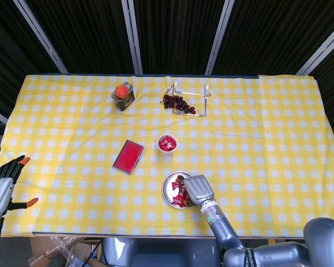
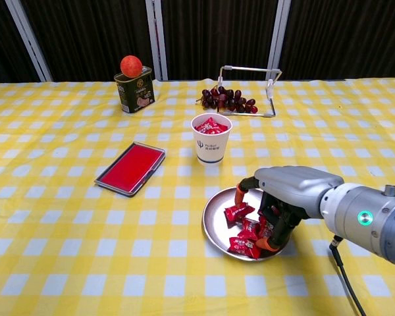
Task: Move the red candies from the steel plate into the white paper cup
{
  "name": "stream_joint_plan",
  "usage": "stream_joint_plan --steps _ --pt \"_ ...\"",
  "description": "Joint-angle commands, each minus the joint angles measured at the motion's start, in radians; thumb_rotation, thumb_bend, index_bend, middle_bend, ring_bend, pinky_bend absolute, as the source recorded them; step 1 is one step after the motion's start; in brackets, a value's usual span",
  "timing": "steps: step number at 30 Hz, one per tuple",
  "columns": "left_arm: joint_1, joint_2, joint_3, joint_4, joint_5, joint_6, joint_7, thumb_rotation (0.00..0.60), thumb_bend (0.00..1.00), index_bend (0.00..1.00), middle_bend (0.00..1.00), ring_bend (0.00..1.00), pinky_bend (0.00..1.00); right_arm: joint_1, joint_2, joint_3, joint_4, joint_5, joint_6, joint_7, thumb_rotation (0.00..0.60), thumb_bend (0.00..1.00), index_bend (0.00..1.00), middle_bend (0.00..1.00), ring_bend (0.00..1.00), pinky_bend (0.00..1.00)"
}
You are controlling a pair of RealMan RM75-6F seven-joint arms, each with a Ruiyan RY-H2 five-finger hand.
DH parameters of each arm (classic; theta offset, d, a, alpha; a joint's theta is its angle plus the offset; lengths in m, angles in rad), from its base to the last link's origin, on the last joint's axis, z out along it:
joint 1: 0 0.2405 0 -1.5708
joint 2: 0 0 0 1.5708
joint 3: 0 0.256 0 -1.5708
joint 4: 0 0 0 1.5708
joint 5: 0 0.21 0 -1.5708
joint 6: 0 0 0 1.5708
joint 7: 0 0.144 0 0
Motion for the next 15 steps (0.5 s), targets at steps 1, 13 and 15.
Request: stream_joint_plan --steps 1,13,15 --pt "0.0 0.0 0.0 0.0 0.0 0.0 0.0 0.6 0.04 0.0 0.0 0.0 0.0 -0.001 -0.002 -0.001 0.008 0.005 -0.003 -0.005 0.6 0.3 0.29 0.8 0.83 0.92" --pt "0.0 0.001 0.0 -0.002 -0.002 -0.002 -0.003 0.6 0.04 0.0 0.0 0.0 0.0 -0.013 -0.016 0.0 0.049 0.009 -0.03 0.019 0.6 0.48 0.58 0.8 0.83 0.92" --pt "0.0 0.001 0.0 -0.002 -0.002 -0.002 -0.003 0.6 0.04 0.0 0.0 0.0 0.0 -0.016 -0.018 0.002 0.05 -0.003 -0.033 0.03 0.6 0.49 0.58 0.8 0.83 0.92"
